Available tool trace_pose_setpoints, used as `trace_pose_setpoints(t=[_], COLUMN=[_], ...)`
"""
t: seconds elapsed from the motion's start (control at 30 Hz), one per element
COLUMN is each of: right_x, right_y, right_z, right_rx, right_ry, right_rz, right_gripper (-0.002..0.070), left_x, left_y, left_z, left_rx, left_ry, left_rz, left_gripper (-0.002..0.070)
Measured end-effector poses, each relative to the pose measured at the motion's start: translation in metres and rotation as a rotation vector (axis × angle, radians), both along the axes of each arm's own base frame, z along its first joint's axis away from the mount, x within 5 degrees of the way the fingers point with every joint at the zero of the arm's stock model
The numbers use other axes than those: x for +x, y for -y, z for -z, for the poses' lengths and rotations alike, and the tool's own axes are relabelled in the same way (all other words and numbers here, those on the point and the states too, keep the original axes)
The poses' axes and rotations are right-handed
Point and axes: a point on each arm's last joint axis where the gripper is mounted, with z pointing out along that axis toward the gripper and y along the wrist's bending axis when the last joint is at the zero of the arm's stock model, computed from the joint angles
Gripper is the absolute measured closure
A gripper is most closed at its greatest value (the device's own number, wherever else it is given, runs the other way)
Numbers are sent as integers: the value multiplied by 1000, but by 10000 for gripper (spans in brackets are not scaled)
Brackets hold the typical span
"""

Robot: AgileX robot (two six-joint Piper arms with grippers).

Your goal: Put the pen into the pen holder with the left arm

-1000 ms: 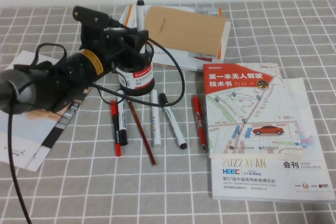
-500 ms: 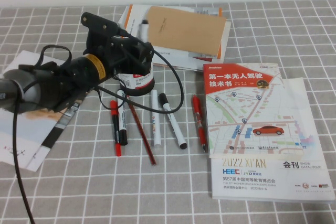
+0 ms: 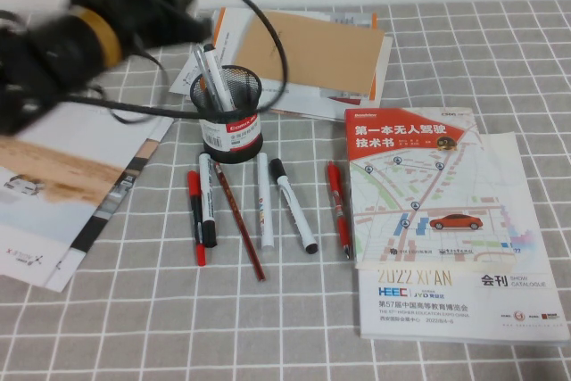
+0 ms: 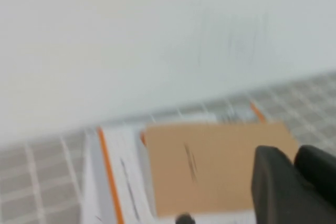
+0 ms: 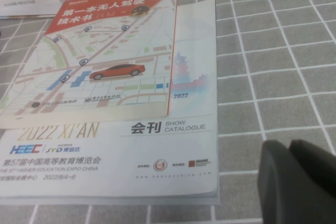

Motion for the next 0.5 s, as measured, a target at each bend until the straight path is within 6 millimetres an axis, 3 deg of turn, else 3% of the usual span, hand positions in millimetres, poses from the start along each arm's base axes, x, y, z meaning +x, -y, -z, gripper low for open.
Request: trace_pose_setpoints(t=[0.13, 0.23, 0.5], right_x=[0, 0, 0], right_y=[0, 0, 0], right_z=[0, 0, 0], right_rx=[2, 4, 4], right_ry=[0, 0, 0], right_rz=[0, 0, 0], right_gripper=[689, 689, 689], left_x=[-42, -79, -180], left_y=[-17, -31, -76], left_z=[-43, -56, -44], left_rx=[-14, -29, -18], left_ry=[80, 104, 106], left_rz=[-40, -72, -222], left_gripper=[664, 672, 675])
